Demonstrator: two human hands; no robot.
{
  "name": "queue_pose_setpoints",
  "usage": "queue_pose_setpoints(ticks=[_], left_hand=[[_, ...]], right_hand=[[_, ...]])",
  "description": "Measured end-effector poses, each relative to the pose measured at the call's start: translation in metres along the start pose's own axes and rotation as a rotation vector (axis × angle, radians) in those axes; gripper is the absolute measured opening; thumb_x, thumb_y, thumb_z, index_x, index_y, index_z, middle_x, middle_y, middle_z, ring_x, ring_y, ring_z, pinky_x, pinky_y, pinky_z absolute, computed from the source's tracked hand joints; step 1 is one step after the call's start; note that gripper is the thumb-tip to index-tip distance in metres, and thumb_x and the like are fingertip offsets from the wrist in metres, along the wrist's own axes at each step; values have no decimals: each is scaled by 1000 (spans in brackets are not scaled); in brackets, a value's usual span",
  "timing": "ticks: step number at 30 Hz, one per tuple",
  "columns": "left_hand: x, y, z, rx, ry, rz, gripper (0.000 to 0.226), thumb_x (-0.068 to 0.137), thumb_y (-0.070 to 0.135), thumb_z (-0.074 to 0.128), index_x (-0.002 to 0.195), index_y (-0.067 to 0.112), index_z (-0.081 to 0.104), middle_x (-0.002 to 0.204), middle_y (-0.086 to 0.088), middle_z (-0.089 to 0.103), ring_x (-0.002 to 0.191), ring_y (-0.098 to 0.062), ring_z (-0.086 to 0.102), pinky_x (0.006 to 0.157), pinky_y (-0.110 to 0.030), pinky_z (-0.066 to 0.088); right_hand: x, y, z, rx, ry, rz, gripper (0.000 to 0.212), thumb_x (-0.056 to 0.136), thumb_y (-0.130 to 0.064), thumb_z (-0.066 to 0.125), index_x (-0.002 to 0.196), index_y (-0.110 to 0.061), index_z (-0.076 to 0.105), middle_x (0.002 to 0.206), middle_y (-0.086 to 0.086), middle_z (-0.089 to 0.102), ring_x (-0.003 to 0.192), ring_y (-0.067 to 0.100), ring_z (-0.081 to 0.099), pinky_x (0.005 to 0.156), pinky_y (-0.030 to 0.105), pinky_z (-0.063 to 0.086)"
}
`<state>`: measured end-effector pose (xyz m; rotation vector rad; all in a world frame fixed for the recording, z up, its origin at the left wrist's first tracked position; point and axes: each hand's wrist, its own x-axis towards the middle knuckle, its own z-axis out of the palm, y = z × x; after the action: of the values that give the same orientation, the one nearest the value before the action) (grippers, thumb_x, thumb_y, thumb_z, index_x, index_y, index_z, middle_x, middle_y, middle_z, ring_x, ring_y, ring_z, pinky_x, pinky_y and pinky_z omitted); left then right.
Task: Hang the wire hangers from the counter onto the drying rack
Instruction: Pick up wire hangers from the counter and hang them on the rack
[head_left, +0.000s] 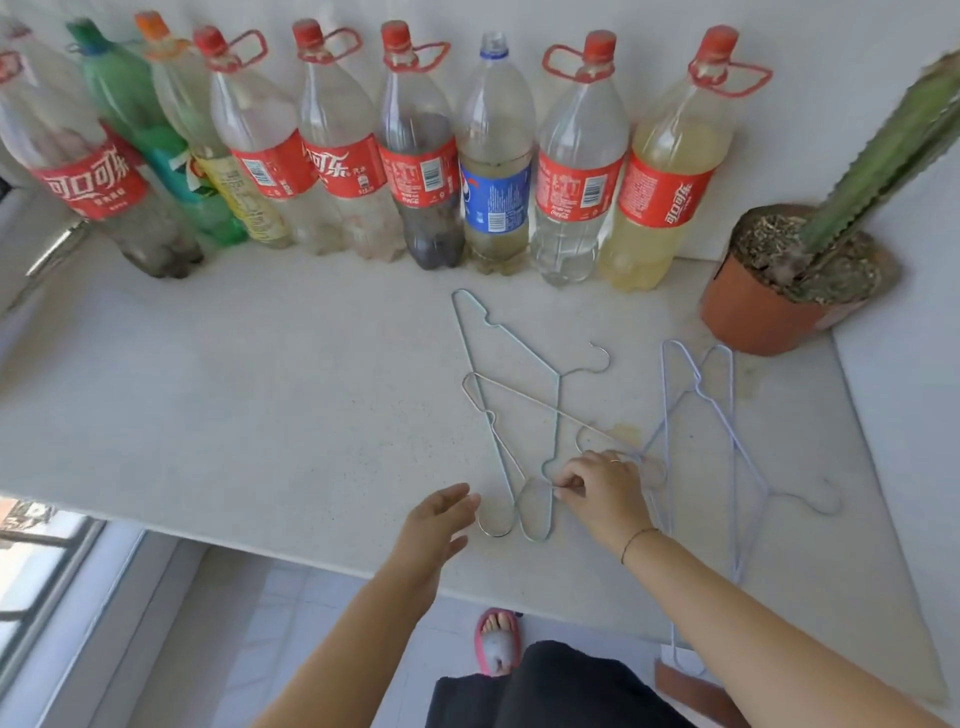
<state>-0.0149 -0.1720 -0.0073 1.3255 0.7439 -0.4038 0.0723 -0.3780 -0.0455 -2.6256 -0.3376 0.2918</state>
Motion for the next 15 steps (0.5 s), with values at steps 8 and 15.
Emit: queue_pose_setpoints(ticks=[8, 15], left_hand=[[27, 33, -10, 52, 37, 80, 30, 89, 21, 62, 118, 13, 59, 111, -7, 65, 104, -21, 61, 90, -33, 47], [80, 66, 53, 370, -28, 227, 29, 84, 25, 66, 110, 12, 64, 97, -2, 66, 90, -17, 60, 79, -25, 46]], right_hand=[[12, -17, -36, 529, 267, 187, 9, 77, -9, 68, 73, -16, 65, 72, -8, 63, 71, 10, 58, 68, 12, 44], [18, -12, -78, 897, 464, 410, 6, 84, -9, 62, 84, -5, 67, 63, -4, 63, 53, 5, 51, 48, 6, 39]])
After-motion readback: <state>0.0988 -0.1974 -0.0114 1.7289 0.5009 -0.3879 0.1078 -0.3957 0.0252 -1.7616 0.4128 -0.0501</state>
